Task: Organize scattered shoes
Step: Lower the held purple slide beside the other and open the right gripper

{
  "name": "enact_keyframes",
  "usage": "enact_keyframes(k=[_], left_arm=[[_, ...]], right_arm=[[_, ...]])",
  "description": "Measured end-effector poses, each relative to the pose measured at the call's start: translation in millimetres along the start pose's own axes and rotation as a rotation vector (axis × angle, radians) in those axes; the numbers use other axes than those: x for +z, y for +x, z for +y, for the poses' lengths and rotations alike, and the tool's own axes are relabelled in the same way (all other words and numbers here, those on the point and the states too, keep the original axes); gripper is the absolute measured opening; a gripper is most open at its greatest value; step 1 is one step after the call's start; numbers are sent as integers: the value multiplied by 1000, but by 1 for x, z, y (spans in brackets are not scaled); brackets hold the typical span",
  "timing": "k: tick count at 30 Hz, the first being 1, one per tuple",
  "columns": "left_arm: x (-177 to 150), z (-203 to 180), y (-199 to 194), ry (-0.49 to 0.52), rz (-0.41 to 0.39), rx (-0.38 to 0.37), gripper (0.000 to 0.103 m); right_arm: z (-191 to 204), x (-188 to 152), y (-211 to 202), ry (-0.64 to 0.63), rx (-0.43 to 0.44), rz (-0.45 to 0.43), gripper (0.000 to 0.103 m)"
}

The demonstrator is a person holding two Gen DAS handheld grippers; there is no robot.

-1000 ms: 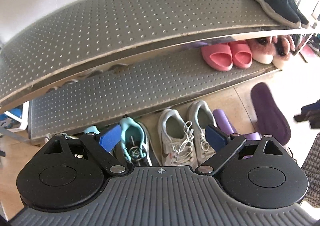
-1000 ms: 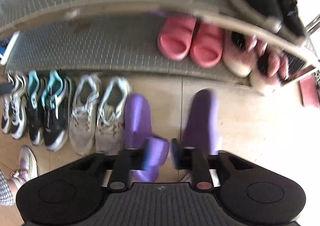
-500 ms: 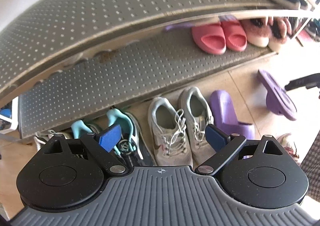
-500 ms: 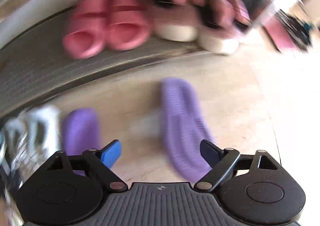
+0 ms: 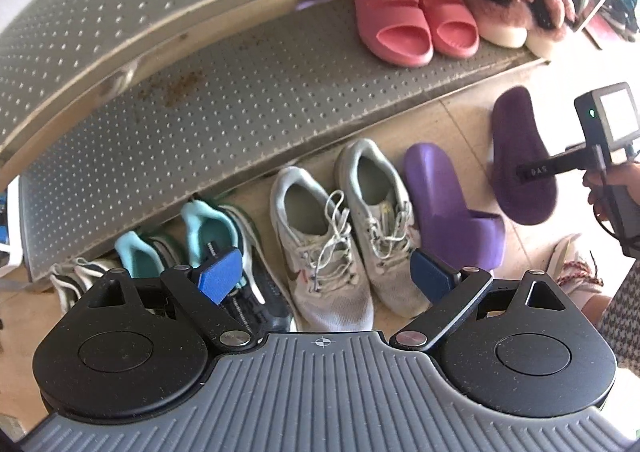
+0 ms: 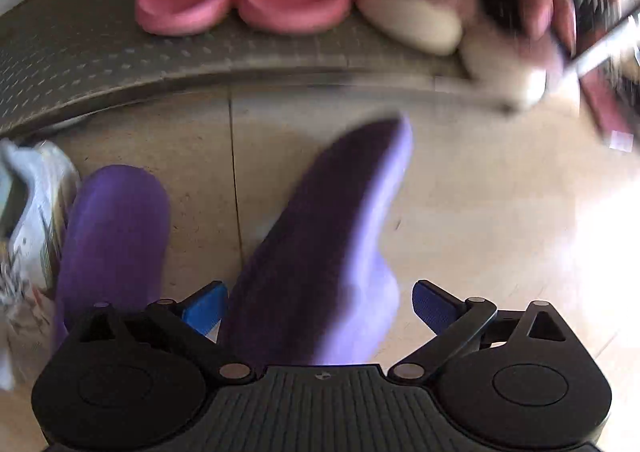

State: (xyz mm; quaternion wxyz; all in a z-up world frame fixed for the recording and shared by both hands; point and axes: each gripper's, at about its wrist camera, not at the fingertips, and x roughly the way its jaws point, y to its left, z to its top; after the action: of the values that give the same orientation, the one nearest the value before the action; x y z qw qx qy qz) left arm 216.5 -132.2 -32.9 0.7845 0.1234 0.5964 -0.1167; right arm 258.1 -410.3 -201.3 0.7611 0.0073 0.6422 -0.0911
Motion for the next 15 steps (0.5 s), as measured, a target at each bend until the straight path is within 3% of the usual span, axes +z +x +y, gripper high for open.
enact_keyframes(k=[3,5,8,10,12,15], left_arm=[[-1,8,-1,-21,0,7,94],[0,10,-4,-27,-9,4,94],[1,12,-9,-29,-23,-2,95],[1,13,-14,-30,-37,-5,94],[0,13,-18,-30,-49,-2,94],[-2,14,-24,-27,-67,8,95]], right_arm=[[-6,-4,10,112,87,67,80],[-3,-4,9,143,92,81,79],[15,-1,-17,46,-23,0,74],[19,-2,-31,5,-105,-31,65],[31,-7,-41,-159,-269,-72,61],[57,-26,-37,-516,-456,-118,61]])
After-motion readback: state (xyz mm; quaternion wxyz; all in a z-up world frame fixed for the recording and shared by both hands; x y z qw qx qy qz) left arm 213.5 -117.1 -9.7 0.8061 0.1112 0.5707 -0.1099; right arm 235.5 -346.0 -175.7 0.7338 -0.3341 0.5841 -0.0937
